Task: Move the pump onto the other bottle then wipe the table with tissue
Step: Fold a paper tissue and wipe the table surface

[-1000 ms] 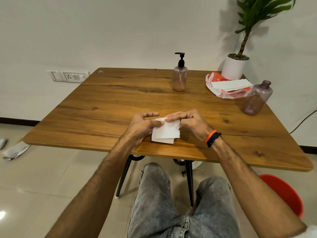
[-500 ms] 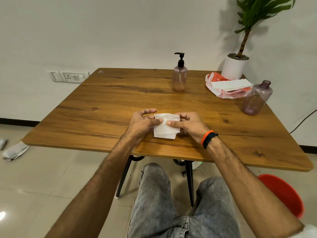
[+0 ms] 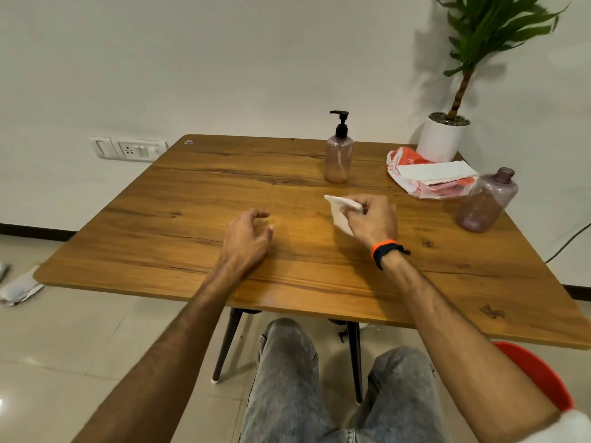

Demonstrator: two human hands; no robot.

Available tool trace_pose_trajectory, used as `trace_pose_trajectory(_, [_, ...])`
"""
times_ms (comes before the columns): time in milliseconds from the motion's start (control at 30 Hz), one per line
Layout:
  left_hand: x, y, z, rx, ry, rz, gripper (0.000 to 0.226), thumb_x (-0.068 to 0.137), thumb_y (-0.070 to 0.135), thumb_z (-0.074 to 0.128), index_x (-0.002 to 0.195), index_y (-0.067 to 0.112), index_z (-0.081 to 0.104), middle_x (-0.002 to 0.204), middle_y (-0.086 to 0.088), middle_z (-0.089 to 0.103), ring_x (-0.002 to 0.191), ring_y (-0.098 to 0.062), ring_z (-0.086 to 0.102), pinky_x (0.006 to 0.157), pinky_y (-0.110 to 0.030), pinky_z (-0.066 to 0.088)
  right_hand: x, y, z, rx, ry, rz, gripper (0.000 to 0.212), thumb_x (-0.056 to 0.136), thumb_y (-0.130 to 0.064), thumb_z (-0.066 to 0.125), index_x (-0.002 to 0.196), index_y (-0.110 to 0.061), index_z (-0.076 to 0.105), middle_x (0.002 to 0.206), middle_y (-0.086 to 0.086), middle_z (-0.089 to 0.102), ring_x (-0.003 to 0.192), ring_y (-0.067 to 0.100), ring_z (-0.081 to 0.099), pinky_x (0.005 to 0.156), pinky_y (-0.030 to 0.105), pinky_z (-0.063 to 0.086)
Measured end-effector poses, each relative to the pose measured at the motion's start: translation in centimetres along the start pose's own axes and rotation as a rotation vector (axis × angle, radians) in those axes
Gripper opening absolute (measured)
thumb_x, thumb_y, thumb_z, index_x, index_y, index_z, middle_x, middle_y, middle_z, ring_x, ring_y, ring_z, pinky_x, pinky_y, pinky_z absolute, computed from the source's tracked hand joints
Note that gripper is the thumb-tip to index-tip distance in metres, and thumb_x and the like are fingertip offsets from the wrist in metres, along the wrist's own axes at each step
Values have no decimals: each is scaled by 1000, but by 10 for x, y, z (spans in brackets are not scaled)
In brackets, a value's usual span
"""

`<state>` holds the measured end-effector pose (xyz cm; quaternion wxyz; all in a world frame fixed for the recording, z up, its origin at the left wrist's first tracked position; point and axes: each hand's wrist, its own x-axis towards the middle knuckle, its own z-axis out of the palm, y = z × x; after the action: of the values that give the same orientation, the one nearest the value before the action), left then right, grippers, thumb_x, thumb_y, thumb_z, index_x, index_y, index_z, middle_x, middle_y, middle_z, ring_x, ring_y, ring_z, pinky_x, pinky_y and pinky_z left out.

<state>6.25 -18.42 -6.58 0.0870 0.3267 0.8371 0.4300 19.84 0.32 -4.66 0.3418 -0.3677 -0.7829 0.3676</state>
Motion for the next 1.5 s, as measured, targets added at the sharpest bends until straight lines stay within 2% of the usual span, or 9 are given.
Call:
trace_pose_trajectory(200, [20, -38, -1, 345, -20, 70, 41, 99, 30, 48, 135, 11, 53, 148, -10, 43, 139, -26, 34, 116, -46, 25, 10, -4, 8, -788, -256, -309, 41, 85, -9, 57, 122, -26, 64, 111, 13, 68, 104, 33, 61, 88, 39, 51])
trace_pose_trajectory(333, [20, -53, 0, 409, 12, 130, 41, 100, 34, 43, 136, 16, 52, 150, -6, 43, 140, -25, 35, 114, -48, 25, 2, 3, 15, -744, -484, -211, 48, 88, -7, 47, 134, -20, 53, 128, 18, 56, 117, 37, 51, 97, 40, 47])
trace_pose_trajectory(600, [24, -62, 6, 445, 30, 136, 41, 101, 34, 41, 137, 18, 51, 152, -3, 41, 142, -24, 31, 114, -46, 22, 9, 11, 45, -694, -454, -236, 54, 90, -5, 40, 144, -8, 37, 153, 8, 36, 141, 23, 32, 114, 35, 32])
trace_pose_trajectory(933, [23, -61, 9, 460, 55, 115, 48, 97, 40, 34, 135, 17, 53, 150, -3, 43, 142, -24, 33, 114, -45, 24, -39, -17, 55, -578, -721, -497, 58, 86, -4, 42, 142, -18, 42, 153, 4, 36, 141, 21, 33, 113, 39, 33])
trace_pose_trajectory(1033, [22, -60, 9, 460, 39, 115, 51, 96, 41, 32, 137, 17, 51, 151, -3, 42, 142, -23, 32, 115, -45, 23, -44, -12, 39, -355, -807, -426, 46, 93, -10, 43, 134, -27, 54, 135, -2, 58, 120, 19, 55, 103, 36, 43])
trace_pose_trajectory(1100, [21, -60, 8, 457, 34, 118, 51, 96, 41, 32, 137, 18, 50, 152, -3, 41, 143, -22, 31, 115, -44, 21, -34, -14, 29, 11, -798, -173, 28, 98, -18, 46, 114, -23, 69, 104, -3, 70, 88, 12, 62, 80, 34, 46])
trace_pose_trajectory(1200, [21, -58, 7, 454, 32, 118, 55, 94, 43, 29, 138, 18, 49, 152, -3, 40, 143, -21, 30, 115, -44, 21, -2, -16, 22, 437, -556, 170, 28, 98, -14, 50, 87, -23, 73, 92, -4, 72, 87, 11, 63, 78, 26, 47])
trace_pose_trajectory(1367, [21, -58, 7, 434, 24, 125, 57, 93, 44, 28, 139, 17, 49, 153, -3, 39, 143, -21, 29, 115, -43, 20, 48, -3, 34, -153, -199, -12, 32, 91, -11, 49, 105, -28, 73, 92, 5, 73, 90, 27, 64, 73, 30, 46])
trace_pose_trajectory(1500, [20, -59, 6, 424, 22, 127, 56, 93, 44, 29, 138, 17, 49, 153, -3, 39, 143, -21, 29, 116, -44, 19, 52, 1, 55, -465, -353, -97, 49, 86, -3, 41, 128, -18, 60, 116, 22, 64, 106, 40, 59, 88, 38, 51])
